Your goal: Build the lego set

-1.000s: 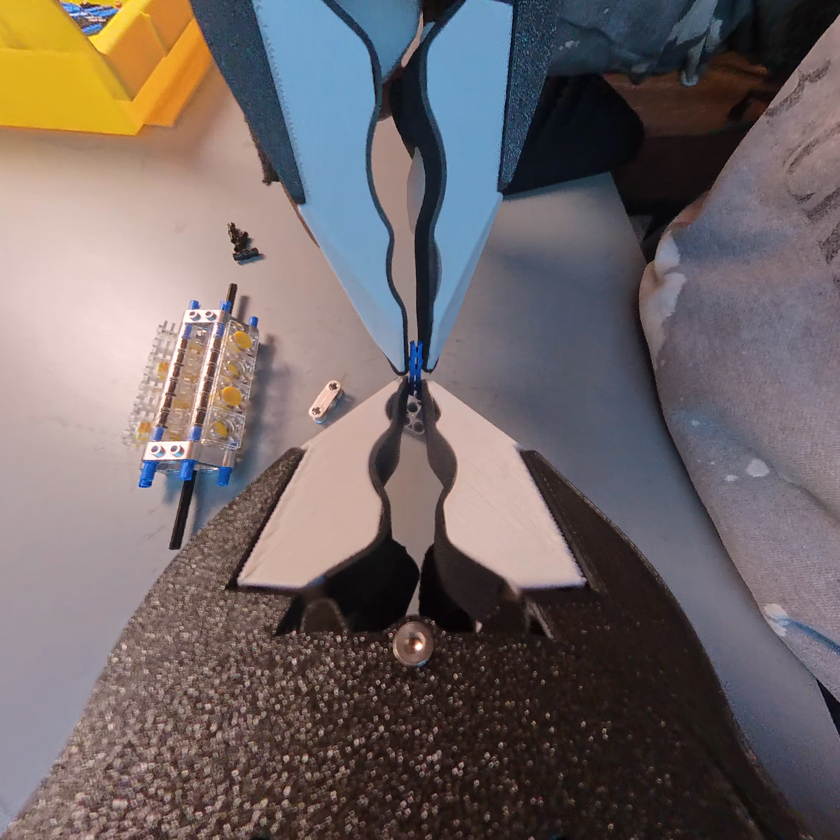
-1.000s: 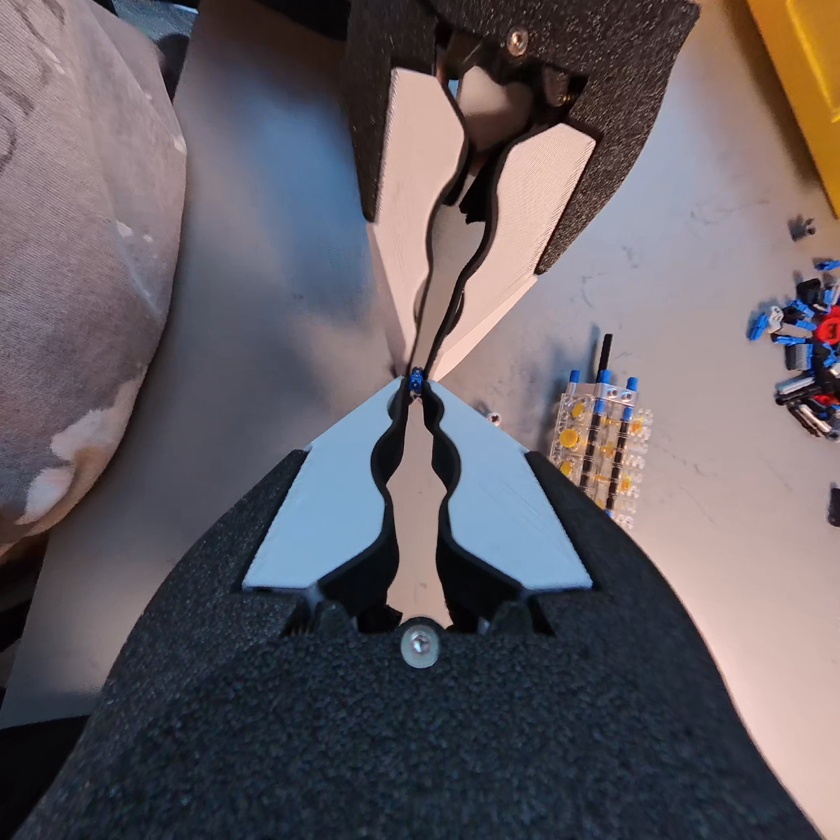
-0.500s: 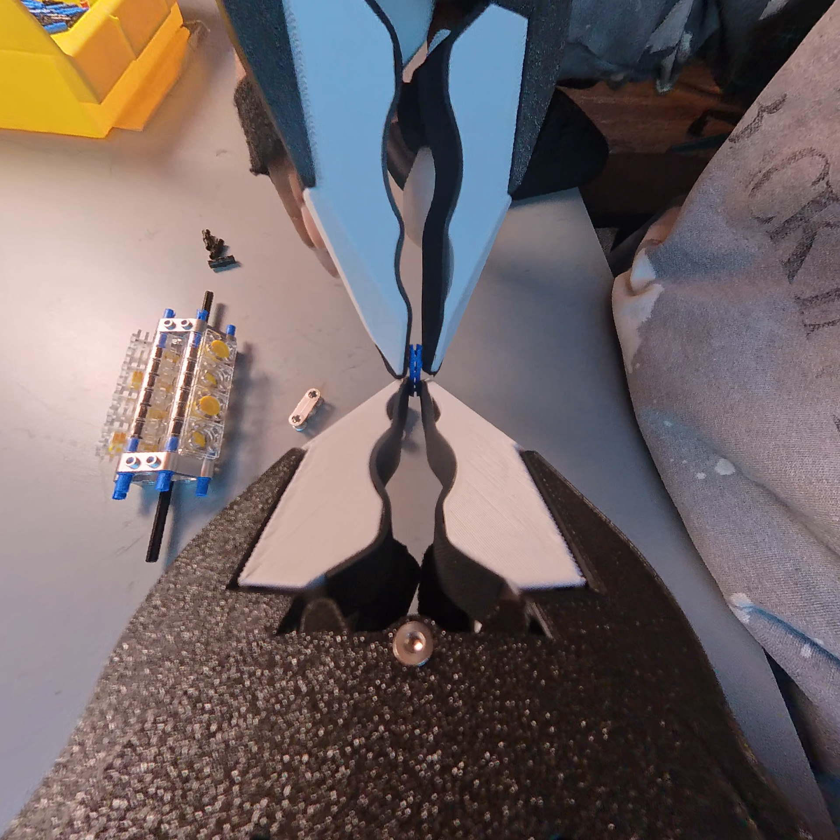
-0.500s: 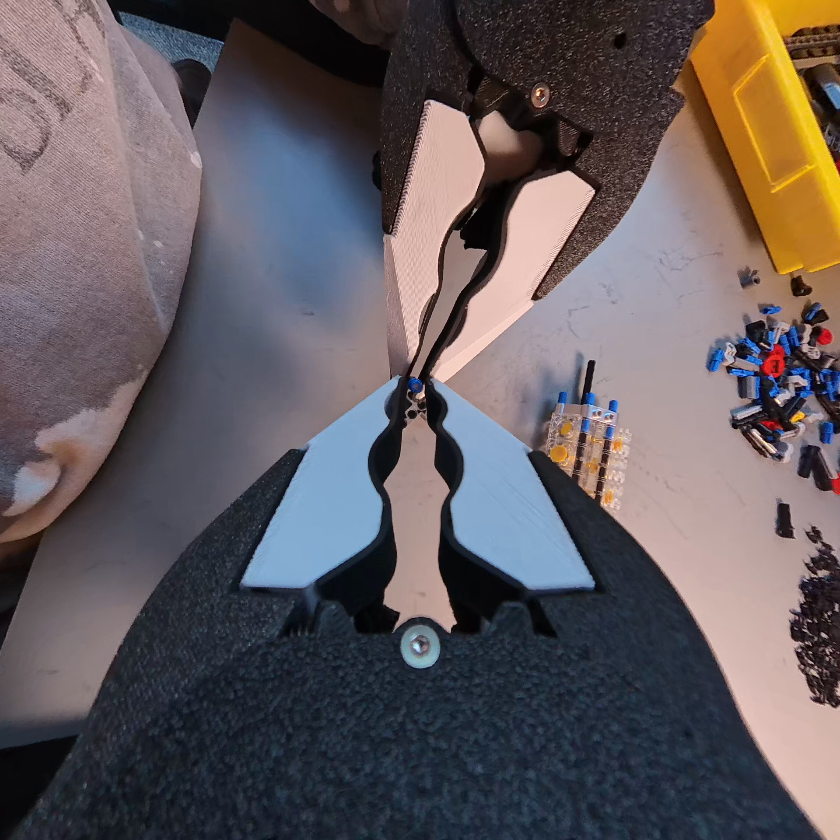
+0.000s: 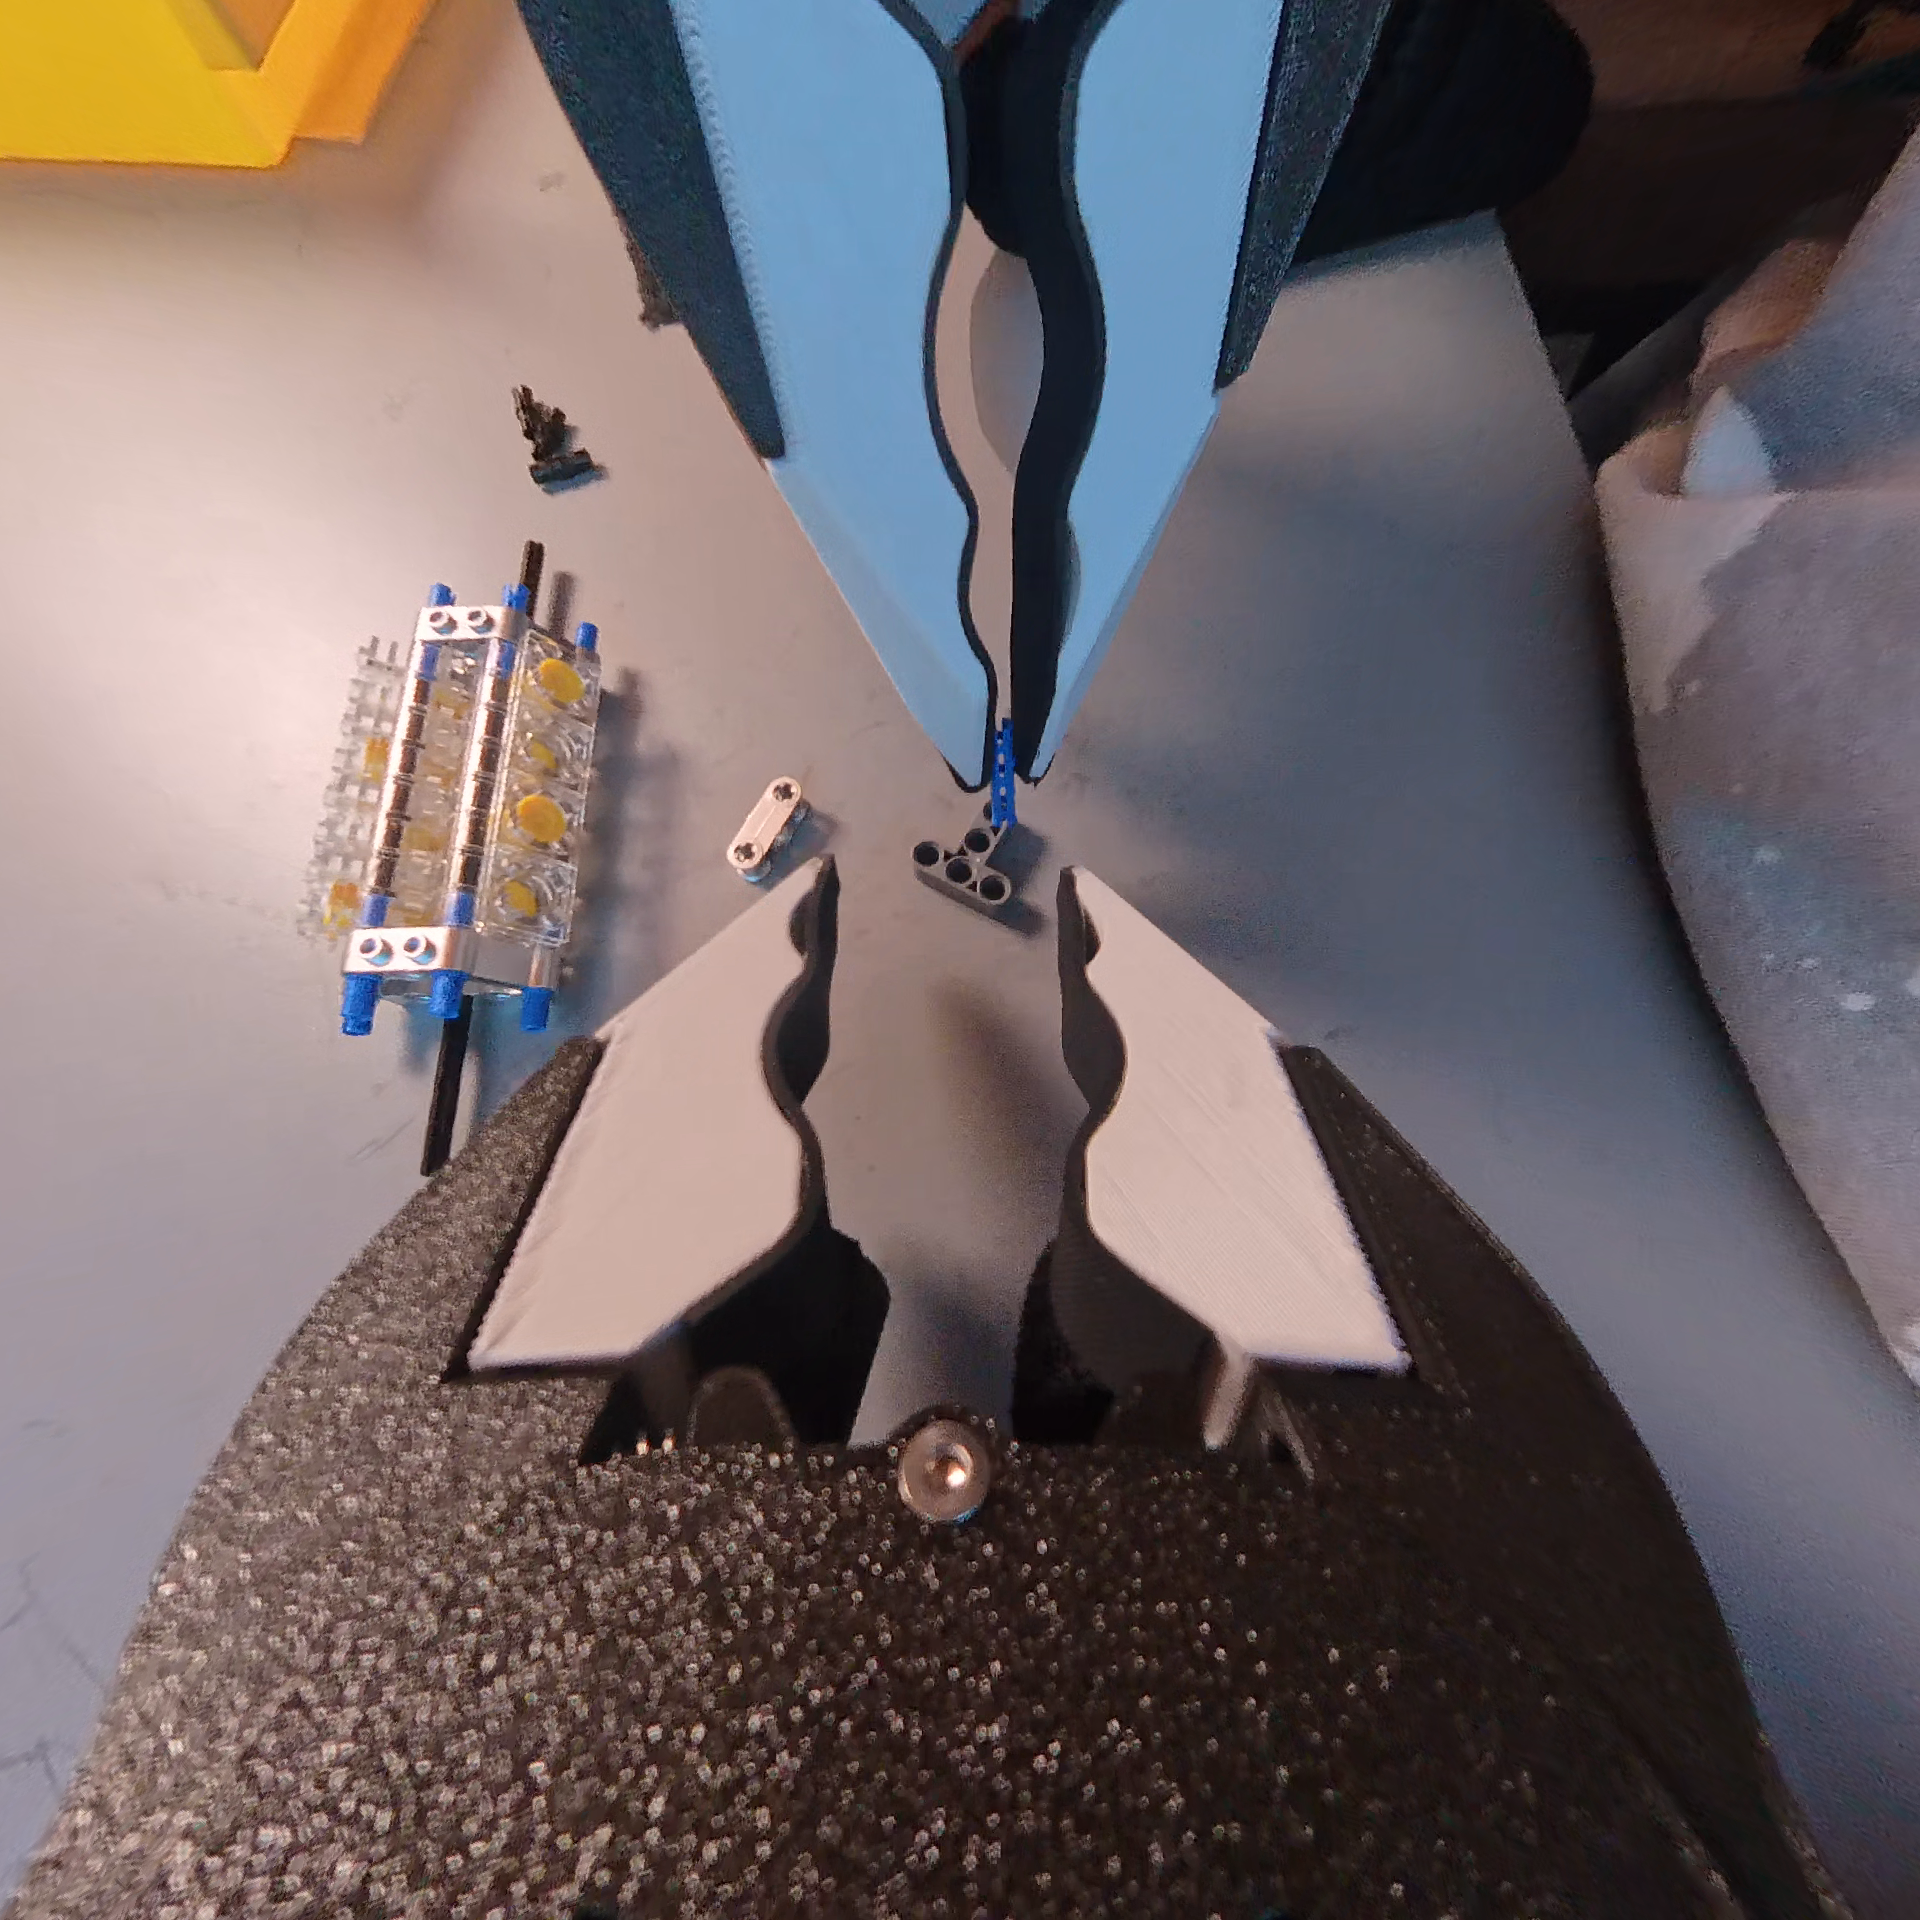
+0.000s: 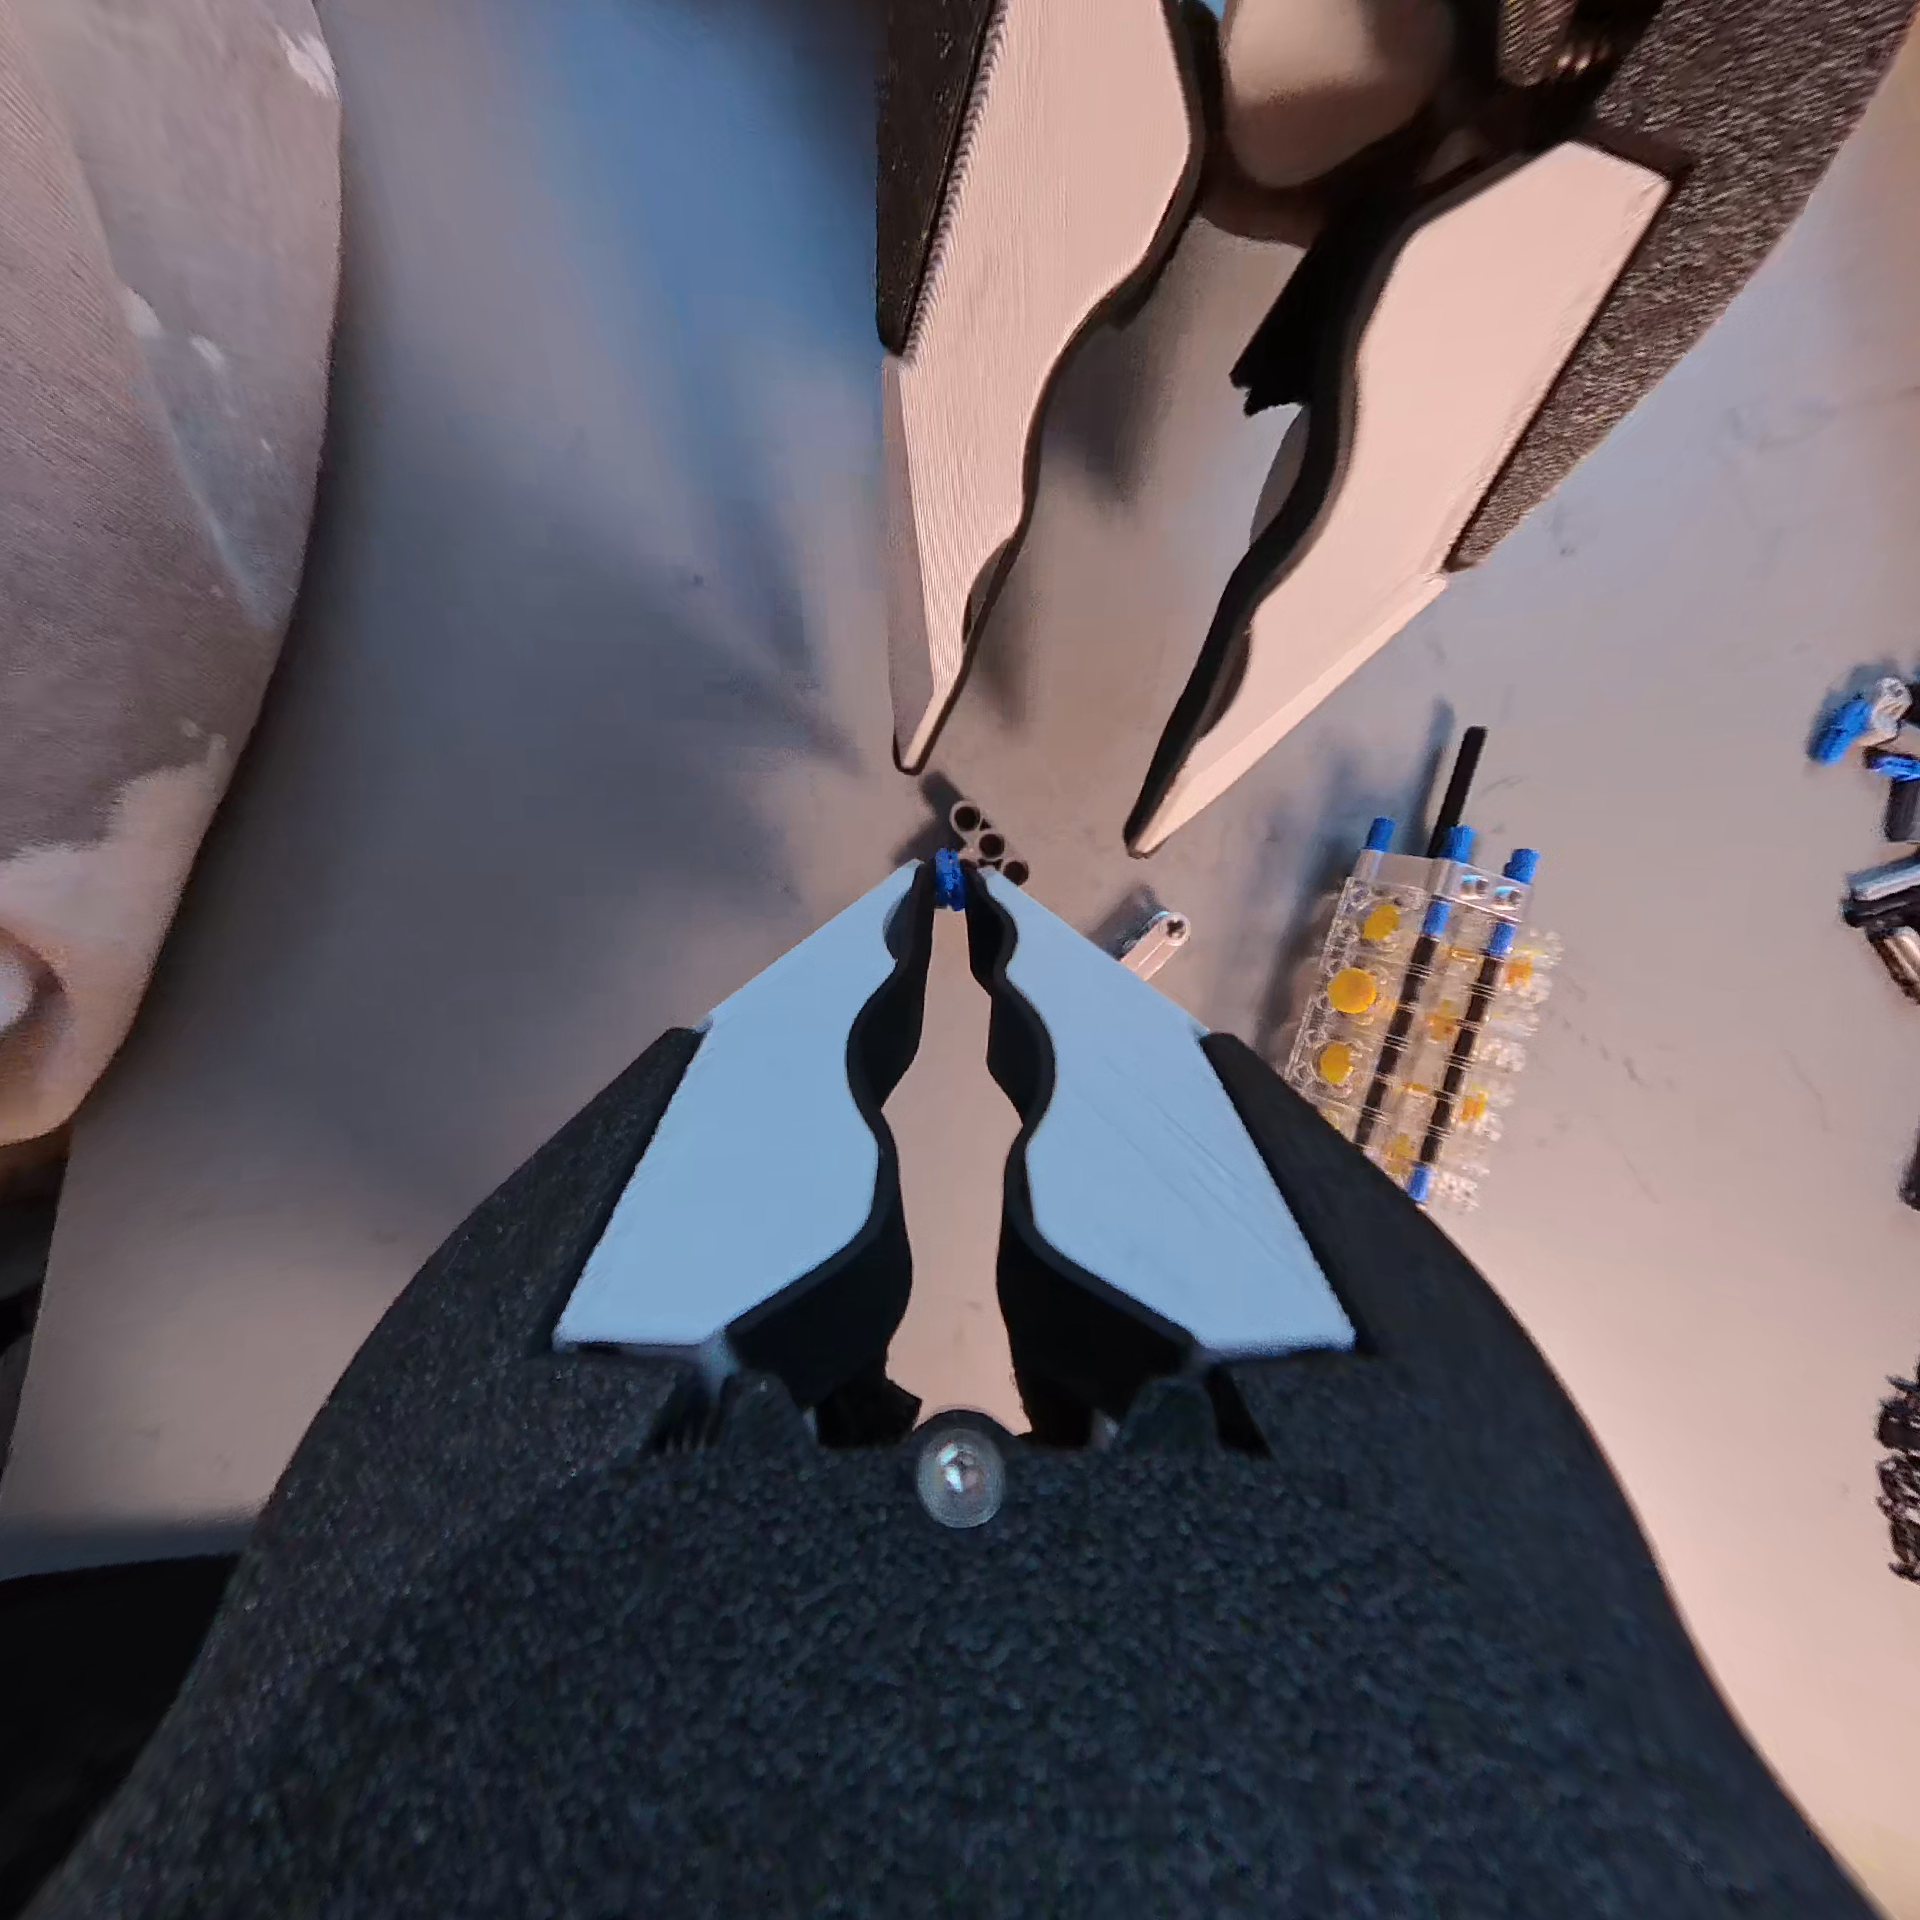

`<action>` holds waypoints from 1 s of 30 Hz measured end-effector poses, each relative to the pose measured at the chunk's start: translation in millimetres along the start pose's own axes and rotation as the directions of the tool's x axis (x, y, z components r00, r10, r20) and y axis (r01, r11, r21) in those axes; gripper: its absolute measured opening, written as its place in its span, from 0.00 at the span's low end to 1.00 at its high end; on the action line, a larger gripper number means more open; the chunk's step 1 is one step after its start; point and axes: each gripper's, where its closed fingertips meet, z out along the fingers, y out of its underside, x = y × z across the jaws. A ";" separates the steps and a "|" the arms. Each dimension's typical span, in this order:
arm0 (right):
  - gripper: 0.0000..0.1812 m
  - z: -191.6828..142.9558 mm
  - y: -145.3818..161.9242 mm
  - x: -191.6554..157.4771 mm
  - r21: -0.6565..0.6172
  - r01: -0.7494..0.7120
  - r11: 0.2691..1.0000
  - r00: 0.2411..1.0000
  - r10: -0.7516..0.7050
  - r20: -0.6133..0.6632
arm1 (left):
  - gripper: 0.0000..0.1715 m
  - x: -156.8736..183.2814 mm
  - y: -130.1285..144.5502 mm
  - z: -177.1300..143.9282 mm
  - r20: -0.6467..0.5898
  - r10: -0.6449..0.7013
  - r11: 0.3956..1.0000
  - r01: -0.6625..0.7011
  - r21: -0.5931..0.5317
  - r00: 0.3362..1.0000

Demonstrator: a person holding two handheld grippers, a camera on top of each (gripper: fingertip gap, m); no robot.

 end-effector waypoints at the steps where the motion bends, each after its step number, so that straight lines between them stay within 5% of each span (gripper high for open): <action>1: 0.02 3.2 3.2 -0.4 -0.026 0.007 1.000 1.000 -0.007 0.005 | 0.24 -0.8 3.4 3.1 0.004 0.005 1.000 -0.005 -0.016 1.000; 16: 0.02 10.0 9.4 -3.1 -0.159 0.055 0.986 0.998 -0.047 0.051 | 0.04 0.3 11.9 18.4 0.002 0.019 0.998 -0.018 -0.062 1.000; 30: 0.01 9.6 9.8 -2.6 -0.327 0.216 0.920 0.976 -0.215 0.040 | 0.03 -1.2 11.3 19.3 0.051 -0.106 0.986 0.112 -0.121 0.993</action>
